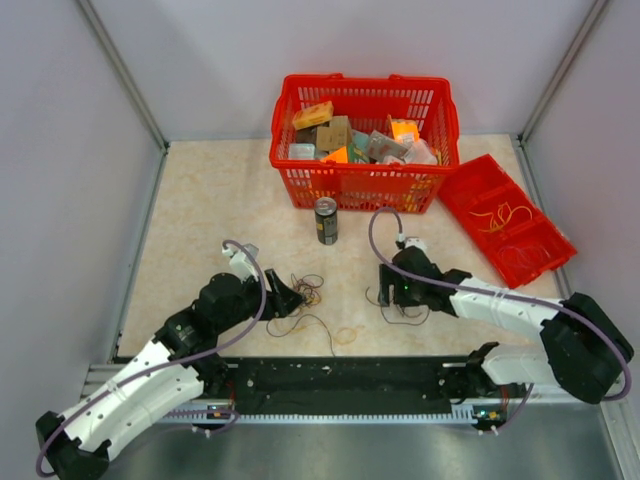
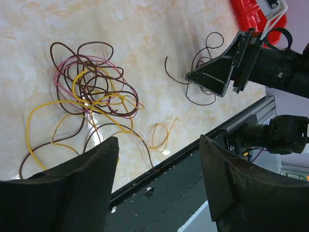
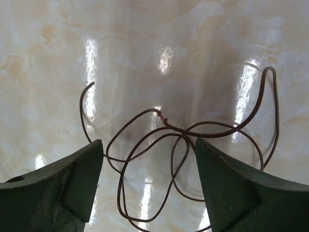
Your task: Untangle the cables
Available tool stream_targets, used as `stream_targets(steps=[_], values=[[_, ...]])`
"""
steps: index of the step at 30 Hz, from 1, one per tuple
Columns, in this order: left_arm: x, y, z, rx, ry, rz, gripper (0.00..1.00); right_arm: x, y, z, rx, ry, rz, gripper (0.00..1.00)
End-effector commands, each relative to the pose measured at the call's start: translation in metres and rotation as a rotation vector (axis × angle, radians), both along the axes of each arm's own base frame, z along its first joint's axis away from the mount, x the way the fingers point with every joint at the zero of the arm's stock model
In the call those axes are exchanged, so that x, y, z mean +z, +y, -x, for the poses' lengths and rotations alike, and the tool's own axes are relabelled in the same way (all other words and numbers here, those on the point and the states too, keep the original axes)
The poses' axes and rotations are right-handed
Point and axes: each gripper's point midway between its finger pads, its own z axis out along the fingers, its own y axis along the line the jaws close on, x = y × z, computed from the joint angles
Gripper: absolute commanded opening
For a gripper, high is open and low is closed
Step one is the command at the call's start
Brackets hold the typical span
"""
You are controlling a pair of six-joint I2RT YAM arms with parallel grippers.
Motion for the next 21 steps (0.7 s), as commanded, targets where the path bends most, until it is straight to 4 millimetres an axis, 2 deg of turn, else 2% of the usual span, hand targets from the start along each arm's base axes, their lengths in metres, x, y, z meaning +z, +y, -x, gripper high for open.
stream_targets(steps=[1, 3, 5, 9, 12, 14, 17, 21], values=[[0.012, -0.006, -0.004, -0.010, -0.032, 0.038, 0.72, -0.013, 0.003, 0.014, 0.005, 0.035, 0.099, 0.70], [0.013, -0.006, -0.004, -0.011, -0.034, 0.041, 0.72, -0.020, -0.002, 0.020, -0.011, 0.051, 0.162, 0.55], [0.013, -0.006, -0.004, -0.011, -0.035, 0.037, 0.72, -0.026, -0.006, 0.026, -0.016, 0.052, 0.217, 0.33], [0.012, -0.005, -0.004, -0.009, -0.033, 0.032, 0.72, -0.027, -0.016, 0.028, -0.042, 0.041, 0.278, 0.15], [0.012, -0.005, -0.004, -0.009, -0.036, 0.030, 0.71, -0.011, -0.015, 0.021, -0.054, -0.016, 0.255, 0.00], [0.010, -0.005, -0.004, -0.009, -0.030, 0.025, 0.71, 0.007, -0.012, 0.015, -0.055, -0.070, 0.215, 0.00], [0.009, -0.004, -0.004, -0.009, -0.028, 0.021, 0.71, 0.044, -0.008, 0.003, -0.061, -0.163, 0.119, 0.00], [0.008, -0.003, -0.004, -0.004, -0.028, 0.020, 0.71, 0.092, -0.026, -0.021, -0.141, -0.239, -0.017, 0.00]])
